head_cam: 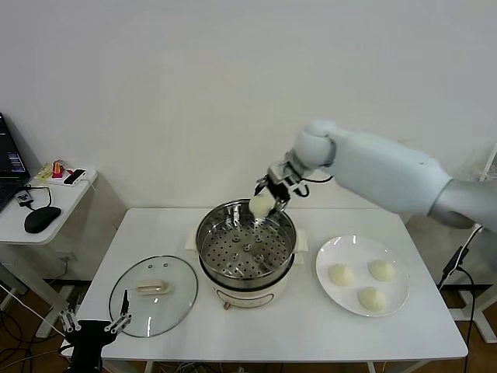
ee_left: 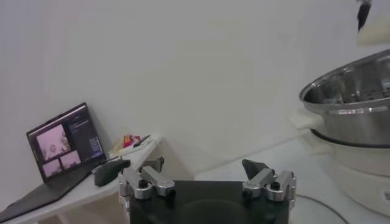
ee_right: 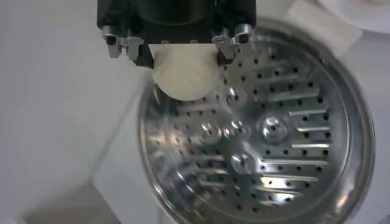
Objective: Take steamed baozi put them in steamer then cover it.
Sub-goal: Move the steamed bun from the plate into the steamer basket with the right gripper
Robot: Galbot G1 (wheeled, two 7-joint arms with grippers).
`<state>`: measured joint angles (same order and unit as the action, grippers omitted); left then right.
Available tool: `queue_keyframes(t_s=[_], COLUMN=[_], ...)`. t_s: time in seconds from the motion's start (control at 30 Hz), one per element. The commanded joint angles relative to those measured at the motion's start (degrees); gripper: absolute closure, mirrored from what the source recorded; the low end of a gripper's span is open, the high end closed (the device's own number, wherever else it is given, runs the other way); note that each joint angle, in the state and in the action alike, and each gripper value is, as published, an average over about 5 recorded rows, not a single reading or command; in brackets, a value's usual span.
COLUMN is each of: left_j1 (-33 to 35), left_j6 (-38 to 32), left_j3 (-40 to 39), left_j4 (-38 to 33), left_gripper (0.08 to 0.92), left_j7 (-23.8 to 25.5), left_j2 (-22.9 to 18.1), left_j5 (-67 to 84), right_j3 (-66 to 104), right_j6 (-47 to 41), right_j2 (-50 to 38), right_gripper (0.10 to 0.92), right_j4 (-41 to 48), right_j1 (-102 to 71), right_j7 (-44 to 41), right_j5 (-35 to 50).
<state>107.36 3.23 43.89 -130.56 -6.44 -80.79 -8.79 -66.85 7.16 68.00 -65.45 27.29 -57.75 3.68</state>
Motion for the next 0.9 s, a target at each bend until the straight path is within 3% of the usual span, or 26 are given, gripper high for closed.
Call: queue_keyframes(t_s=[0.03, 0.23, 0.9], left_j1=[0.14, 0.71, -0.05], left_j6=[-0.04, -0.05, -0.05], left_j3=[0.56, 0.90, 1.56], left_j4=[-0.35, -0.71, -0.16], left_gripper=[0.177, 0.177, 0.177], left_j7=[0.06, 0.01, 0.07], left_j2=[-0.10, -0.49, -0.35], left_j5=[0.05, -0.02, 0.04], right_j3=[-2.71, -0.88, 0.55], right_j6=[11.06, 14.79, 20.17], right_j2=[7.22, 9.35, 13.99], right_gripper=[0.372, 0.372, 0.336], right_j4=[7.08, 11.81, 19.11], right_j1=[-2.34, -4.91, -6.42], right_j7=[1.80, 3.94, 6.98], right_j5=[-12.18, -17.56, -19.17])
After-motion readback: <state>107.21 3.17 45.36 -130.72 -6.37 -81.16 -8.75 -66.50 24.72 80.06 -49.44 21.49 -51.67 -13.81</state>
